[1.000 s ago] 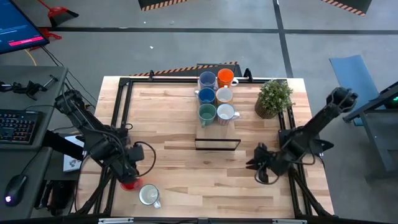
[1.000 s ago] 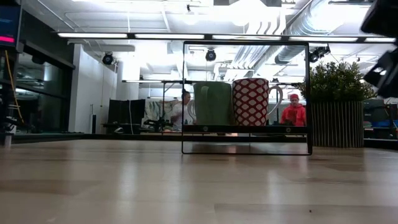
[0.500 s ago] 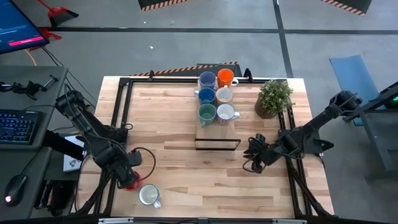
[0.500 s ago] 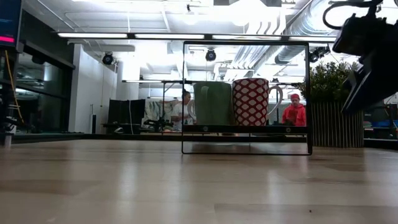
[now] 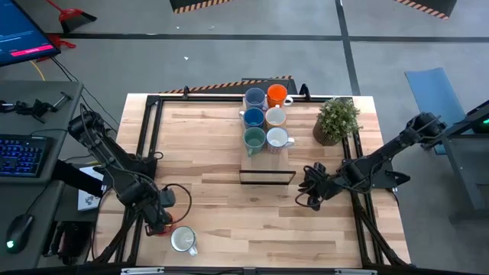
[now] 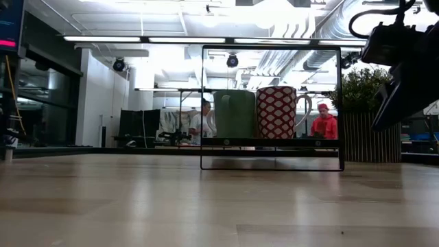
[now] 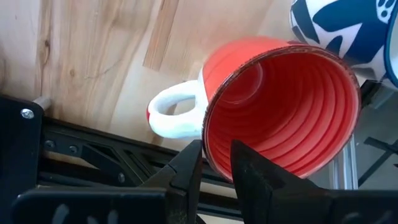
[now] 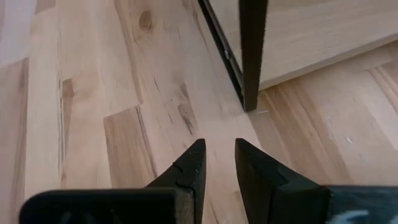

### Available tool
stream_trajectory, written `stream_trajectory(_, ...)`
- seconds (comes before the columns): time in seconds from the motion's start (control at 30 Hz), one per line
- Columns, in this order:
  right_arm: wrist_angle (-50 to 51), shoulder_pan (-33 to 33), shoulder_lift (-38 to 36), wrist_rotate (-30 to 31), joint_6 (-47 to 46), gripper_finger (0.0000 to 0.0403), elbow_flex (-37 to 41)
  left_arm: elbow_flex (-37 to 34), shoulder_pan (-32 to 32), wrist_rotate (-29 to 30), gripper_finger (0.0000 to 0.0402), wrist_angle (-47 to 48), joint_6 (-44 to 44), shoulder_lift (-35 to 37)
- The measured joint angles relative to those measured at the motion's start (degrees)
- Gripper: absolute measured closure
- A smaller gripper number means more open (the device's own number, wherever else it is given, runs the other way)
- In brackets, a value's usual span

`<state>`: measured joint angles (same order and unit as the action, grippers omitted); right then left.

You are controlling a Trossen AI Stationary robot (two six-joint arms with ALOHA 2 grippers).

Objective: Place coffee mugs
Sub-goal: Put the red mug on the shelf next to the green mug

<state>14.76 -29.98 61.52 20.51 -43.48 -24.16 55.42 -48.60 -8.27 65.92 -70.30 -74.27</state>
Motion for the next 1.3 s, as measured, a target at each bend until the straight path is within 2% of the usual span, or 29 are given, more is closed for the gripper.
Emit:
stream_trajectory(0.17,0.0,0.5,0.0,0.1,0.0,0.0336,0.0,0.0,0.0,0.1,0.0327,0.0,0.0,0.0)
stream_trajectory(0.43,0.0,0.5,0.0,0.9,0.0,0.0336,0.0,0.0,0.0,4.4,0.0327,0.0,0.0,-1.4)
stream_trajectory(1.0,0.4,0.5,0.0,0.4,0.0,0.0336,0.0,0.0,0.2,4.7,0.0327,-1.1,2.0,-9.8)
stream_trajectory(1.2,0.4,0.5,0.0,0.4,-0.1,0.0336,0.0,0.0,0.3,8.0,0.0327,-1.5,2.0,-12.4)
stream_trajectory(1.3,0.4,0.5,0.0,0.4,-0.1,0.0336,0.0,0.0,0.4,7.8,0.0328,-1.4,2.0,-13.1)
